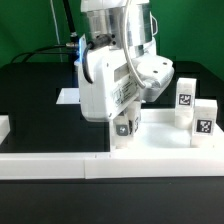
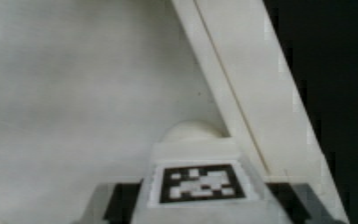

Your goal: Assemble square table

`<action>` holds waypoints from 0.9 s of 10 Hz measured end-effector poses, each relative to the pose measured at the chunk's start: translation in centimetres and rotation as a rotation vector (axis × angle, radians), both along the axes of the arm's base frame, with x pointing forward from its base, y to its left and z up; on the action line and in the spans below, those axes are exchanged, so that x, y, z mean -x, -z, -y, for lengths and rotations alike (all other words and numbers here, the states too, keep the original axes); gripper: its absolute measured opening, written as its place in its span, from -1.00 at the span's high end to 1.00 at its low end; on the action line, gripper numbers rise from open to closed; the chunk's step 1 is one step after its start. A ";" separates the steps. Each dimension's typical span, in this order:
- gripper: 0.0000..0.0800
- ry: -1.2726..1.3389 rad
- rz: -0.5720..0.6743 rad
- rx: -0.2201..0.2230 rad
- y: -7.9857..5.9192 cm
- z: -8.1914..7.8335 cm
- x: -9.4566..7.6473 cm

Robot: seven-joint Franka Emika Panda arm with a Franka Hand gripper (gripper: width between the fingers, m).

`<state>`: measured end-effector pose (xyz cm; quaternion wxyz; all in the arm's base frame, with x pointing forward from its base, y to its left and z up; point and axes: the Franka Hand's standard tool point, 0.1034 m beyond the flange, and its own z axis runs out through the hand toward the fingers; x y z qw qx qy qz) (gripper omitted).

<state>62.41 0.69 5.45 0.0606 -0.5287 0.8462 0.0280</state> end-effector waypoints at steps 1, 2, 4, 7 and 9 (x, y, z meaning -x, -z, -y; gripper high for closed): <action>0.31 0.028 -0.005 0.004 0.0 0.1 0.1; 0.31 0.027 -0.006 0.009 0.0 0.2 0.2; -0.24 0.024 -0.007 0.009 0.1 0.1 0.2; -0.60 -0.009 0.022 -0.003 -2.1 -1.6 0.6; -0.62 -0.011 0.066 -0.022 -5.4 -2.4 1.0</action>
Offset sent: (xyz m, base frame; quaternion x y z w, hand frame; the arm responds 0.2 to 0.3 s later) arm 0.0000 0.0000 0.0000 0.0000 0.0000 0.0000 1.0000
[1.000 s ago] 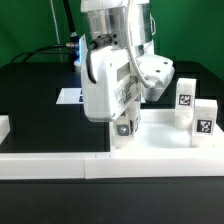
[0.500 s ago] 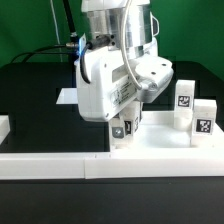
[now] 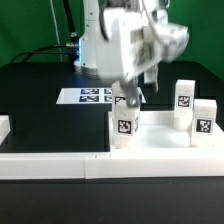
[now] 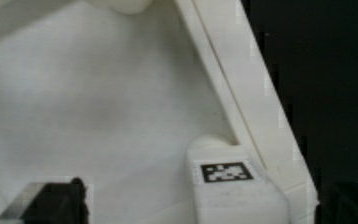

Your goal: Assemble square table

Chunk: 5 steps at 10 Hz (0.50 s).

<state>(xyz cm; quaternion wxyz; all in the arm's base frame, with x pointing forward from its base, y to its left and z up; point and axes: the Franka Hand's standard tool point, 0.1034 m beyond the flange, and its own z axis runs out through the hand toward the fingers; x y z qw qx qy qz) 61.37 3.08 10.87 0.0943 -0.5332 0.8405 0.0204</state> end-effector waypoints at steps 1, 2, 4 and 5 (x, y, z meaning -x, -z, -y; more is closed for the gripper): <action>-0.62 -0.010 0.010 -0.006 -0.8 -0.3 0.0; -0.62 -0.011 0.006 -0.003 -0.5 -0.2 0.1; -0.62 -0.014 0.002 -0.001 -0.2 -0.3 0.1; -0.62 -0.014 0.002 -0.001 -0.2 -0.3 0.1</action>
Offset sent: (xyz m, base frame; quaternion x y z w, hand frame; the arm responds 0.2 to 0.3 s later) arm 0.0000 0.0000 0.0000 0.0000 0.0000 0.0000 1.0000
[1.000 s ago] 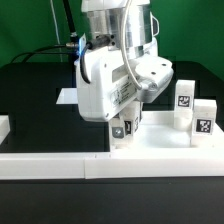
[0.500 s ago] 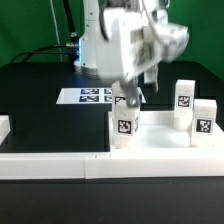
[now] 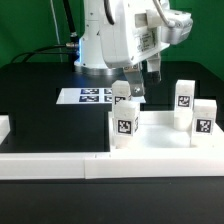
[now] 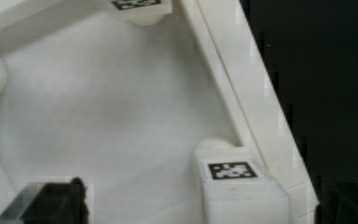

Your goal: Assemble square table

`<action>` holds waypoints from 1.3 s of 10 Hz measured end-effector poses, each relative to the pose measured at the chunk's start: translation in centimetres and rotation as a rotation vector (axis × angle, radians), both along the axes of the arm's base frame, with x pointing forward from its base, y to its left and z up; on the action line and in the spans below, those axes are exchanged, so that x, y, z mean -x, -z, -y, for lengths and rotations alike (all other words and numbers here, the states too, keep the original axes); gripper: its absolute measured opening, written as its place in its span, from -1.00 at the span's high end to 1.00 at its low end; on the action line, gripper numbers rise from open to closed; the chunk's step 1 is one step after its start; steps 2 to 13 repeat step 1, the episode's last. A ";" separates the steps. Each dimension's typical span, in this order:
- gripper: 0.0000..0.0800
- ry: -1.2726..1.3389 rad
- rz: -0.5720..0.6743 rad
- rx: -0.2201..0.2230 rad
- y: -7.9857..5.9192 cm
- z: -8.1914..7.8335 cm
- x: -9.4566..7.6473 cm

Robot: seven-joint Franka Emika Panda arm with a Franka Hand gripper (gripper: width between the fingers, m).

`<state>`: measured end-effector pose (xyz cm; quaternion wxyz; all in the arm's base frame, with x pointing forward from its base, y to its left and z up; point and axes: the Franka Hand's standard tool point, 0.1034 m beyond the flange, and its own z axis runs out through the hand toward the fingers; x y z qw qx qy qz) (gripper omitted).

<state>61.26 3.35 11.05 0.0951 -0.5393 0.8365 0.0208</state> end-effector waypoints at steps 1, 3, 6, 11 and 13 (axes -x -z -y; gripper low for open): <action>-0.62 -0.001 -0.001 0.000 0.0 0.0 0.0; -0.62 -0.001 -0.001 0.000 0.0 0.0 0.0; -0.62 -0.001 -0.001 0.000 0.0 0.0 0.0; -0.62 -0.001 -0.001 0.000 0.0 0.0 0.0; -0.62 -0.001 -0.001 0.000 0.0 0.0 0.0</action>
Offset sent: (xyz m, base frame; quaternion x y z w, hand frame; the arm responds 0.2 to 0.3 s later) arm 0.0000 0.0000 0.0000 0.0000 0.0000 0.0000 1.0000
